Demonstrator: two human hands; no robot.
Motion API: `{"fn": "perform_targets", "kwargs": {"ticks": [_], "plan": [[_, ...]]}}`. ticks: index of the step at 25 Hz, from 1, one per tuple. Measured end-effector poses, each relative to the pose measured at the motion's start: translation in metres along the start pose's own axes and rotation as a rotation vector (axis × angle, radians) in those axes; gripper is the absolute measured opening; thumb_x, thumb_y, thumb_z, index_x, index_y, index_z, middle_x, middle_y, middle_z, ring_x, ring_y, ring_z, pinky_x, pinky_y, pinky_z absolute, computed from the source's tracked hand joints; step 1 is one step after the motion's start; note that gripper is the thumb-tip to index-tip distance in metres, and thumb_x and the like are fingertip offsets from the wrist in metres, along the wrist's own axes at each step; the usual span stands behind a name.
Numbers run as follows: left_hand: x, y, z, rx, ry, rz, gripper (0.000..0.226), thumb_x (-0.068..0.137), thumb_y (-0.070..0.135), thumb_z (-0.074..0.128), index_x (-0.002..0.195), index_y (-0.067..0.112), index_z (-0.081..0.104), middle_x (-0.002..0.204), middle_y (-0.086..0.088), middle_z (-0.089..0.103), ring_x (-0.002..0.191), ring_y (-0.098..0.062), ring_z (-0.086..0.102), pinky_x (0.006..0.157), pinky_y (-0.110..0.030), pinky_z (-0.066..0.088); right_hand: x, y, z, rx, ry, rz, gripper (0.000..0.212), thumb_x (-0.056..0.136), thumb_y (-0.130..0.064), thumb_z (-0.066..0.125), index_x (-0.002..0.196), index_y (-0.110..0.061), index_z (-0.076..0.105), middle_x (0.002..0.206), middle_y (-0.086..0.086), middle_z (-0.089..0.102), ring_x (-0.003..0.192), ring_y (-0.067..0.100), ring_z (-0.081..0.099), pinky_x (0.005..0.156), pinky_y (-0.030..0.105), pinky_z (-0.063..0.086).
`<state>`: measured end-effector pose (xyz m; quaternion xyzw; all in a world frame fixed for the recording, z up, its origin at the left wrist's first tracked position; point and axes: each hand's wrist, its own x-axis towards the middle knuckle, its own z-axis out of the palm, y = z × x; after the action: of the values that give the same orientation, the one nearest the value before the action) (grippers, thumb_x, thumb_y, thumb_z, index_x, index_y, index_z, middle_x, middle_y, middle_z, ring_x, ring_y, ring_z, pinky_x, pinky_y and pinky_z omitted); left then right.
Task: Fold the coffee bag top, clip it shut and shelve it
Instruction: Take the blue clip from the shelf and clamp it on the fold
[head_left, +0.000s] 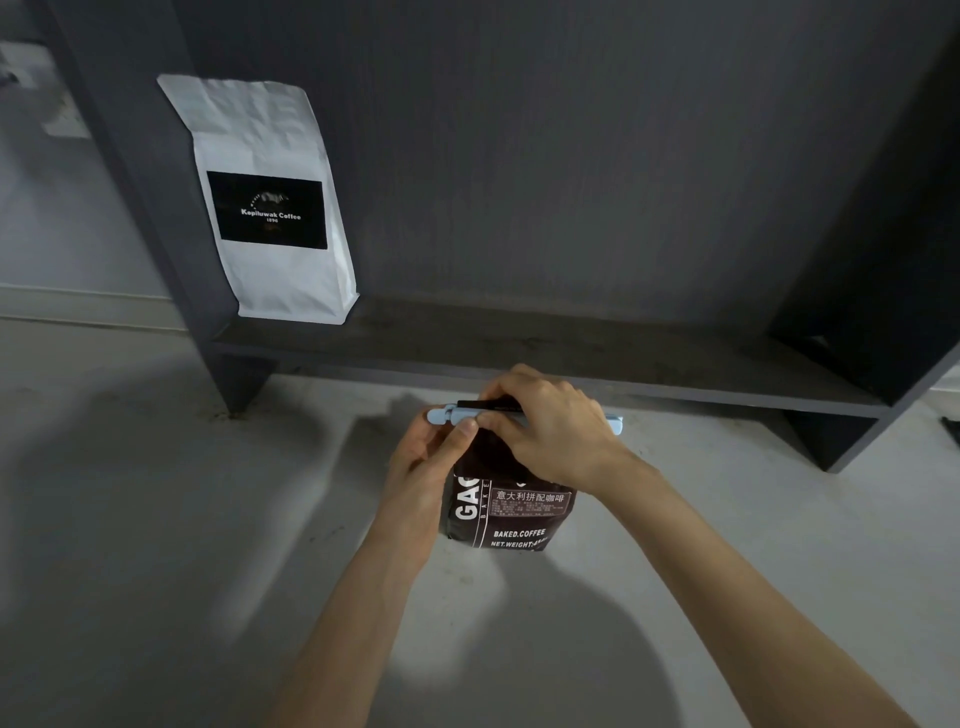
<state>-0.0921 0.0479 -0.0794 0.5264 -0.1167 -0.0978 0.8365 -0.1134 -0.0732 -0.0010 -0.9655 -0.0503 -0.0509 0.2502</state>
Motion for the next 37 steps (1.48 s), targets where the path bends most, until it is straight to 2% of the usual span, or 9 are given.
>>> {"fn": "perform_targets", "kwargs": {"ticks": [5,8,11,14,17,23,31,34,37], "plan": [[0.008,0.007,-0.011,0.159,-0.029,-0.014,0.023,0.073,0.026,0.063,0.094,0.016,0.065,0.090,0.002,0.071,0.094,-0.016,0.063,0.084,-0.028,0.047,0.001,0.001,-0.001,0.013,0.000,0.012,0.023,0.086,-0.032,0.051,0.105,-0.020,0.056,0.115,0.000,0.057,0.105,0.024,0.054,0.084,0.040,0.042],[0.008,0.012,-0.016,0.259,-0.073,0.001,0.015,0.081,0.025,0.060,0.093,0.018,0.064,0.087,0.003,0.068,0.087,-0.008,0.062,0.080,-0.022,0.047,0.000,0.001,-0.002,0.018,-0.014,0.020,0.023,0.086,-0.032,0.051,0.104,-0.020,0.056,0.114,0.000,0.057,0.105,0.023,0.054,0.085,0.041,0.042],[0.008,0.017,-0.016,0.372,-0.099,0.076,0.008,0.086,0.013,0.051,0.091,0.015,0.057,0.084,0.000,0.063,0.076,0.001,0.060,0.070,-0.012,0.047,-0.001,-0.001,-0.003,0.018,-0.021,0.026,0.023,0.085,-0.031,0.052,0.105,-0.019,0.056,0.114,0.000,0.057,0.106,0.023,0.053,0.082,0.038,0.040],[0.008,0.018,-0.015,0.433,-0.095,0.141,0.013,0.085,0.012,0.054,0.084,0.025,0.053,0.081,0.004,0.060,0.069,0.007,0.058,0.065,-0.007,0.045,-0.002,-0.003,-0.004,-0.009,-0.027,0.012,0.025,0.085,-0.031,0.053,0.105,-0.017,0.056,0.115,0.002,0.057,0.106,0.025,0.053,0.082,0.037,0.039],[0.005,0.012,-0.011,0.429,-0.034,0.178,0.004,0.079,0.024,0.055,0.081,0.028,0.054,0.079,0.005,0.062,0.070,0.005,0.058,0.065,-0.008,0.045,-0.001,-0.004,-0.003,-0.018,-0.024,0.008,0.026,0.086,-0.029,0.052,0.107,-0.015,0.056,0.117,0.005,0.057,0.107,0.027,0.053,0.084,0.039,0.040],[0.003,0.008,-0.004,0.362,0.020,0.178,0.008,0.086,0.009,0.051,0.084,0.016,0.054,0.080,0.001,0.063,0.070,0.003,0.059,0.066,-0.009,0.046,-0.002,-0.005,0.003,-0.009,0.018,0.005,0.024,0.086,-0.027,0.051,0.105,-0.013,0.056,0.114,0.006,0.055,0.102,0.028,0.055,0.079,0.036,0.041],[-0.001,0.011,-0.005,0.344,-0.014,0.149,0.005,0.086,0.013,0.051,0.086,0.014,0.055,0.077,0.004,0.065,0.070,0.002,0.061,0.063,-0.010,0.047,-0.002,0.000,-0.002,0.034,-0.025,-0.031,0.028,0.085,-0.028,0.054,0.108,-0.012,0.058,0.114,0.009,0.060,0.102,0.022,0.055,0.085,0.035,0.045],[-0.003,0.014,-0.005,0.345,-0.015,0.146,0.006,0.086,0.013,0.051,0.086,0.015,0.057,0.072,0.008,0.068,0.071,0.002,0.062,0.064,-0.009,0.047,0.002,0.000,-0.010,0.048,-0.096,-0.044,0.027,0.083,-0.028,0.057,0.106,-0.014,0.062,0.110,0.006,0.066,0.092,0.011,0.054,0.075,0.023,0.040],[-0.005,0.015,-0.006,0.377,-0.011,0.151,0.007,0.086,0.015,0.052,0.089,0.014,0.057,0.080,0.004,0.067,0.073,0.002,0.063,0.064,-0.009,0.047,0.004,-0.001,-0.014,0.031,-0.148,-0.054,0.026,0.082,-0.028,0.059,0.104,-0.015,0.063,0.106,0.006,0.067,0.088,0.010,0.053,0.070,0.021,0.040]]}}
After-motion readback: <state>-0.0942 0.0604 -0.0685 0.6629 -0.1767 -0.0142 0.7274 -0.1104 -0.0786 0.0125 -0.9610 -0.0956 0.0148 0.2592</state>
